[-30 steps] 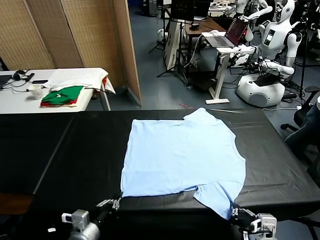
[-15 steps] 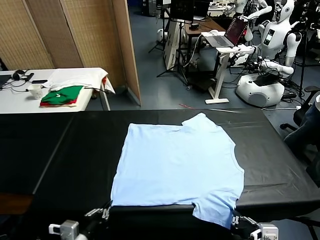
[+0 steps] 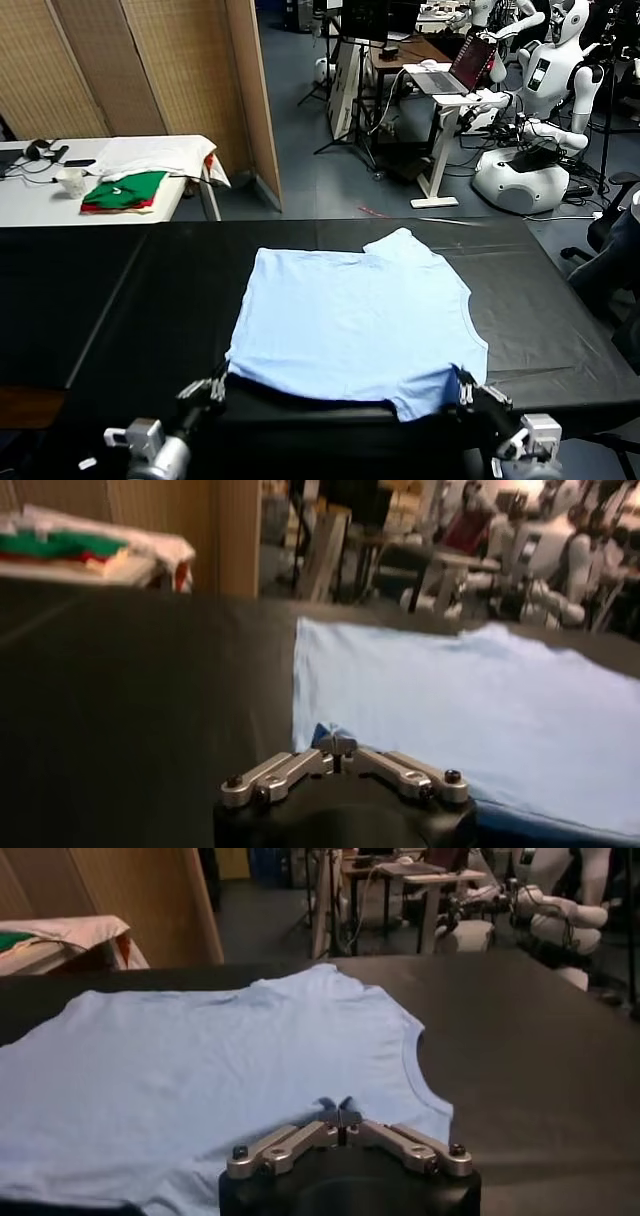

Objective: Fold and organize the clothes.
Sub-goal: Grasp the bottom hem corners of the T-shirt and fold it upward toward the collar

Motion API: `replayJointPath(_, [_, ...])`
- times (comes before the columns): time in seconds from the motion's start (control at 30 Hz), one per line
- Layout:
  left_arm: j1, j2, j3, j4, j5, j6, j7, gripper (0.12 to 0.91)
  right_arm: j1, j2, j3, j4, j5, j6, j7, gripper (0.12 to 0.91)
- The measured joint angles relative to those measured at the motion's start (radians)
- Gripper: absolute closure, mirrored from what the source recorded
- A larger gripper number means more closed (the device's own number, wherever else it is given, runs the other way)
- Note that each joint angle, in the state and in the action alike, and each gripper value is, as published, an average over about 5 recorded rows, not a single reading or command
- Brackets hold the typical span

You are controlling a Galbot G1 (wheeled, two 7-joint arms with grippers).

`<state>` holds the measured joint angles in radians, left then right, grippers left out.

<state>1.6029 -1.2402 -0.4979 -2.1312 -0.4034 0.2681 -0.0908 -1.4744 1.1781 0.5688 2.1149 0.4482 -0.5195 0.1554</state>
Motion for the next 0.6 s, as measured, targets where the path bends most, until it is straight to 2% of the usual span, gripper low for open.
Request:
replayJointPath(0.2, [-0.079, 0.016, 0.027, 0.07, 0.04, -0.021, 0.003, 0.886, 0.104, -0.018, -0.044, -0.067, -0.009, -0.019, 0.01, 0.885])
replayJointPath(0.6, [-0.207, 0.077, 0.074, 0.19, 0.045, -0.025, 0.004, 0.886, 0.206, -0.015, -0.098, -0.157, -0.055, -0.02, 0.007, 0.885])
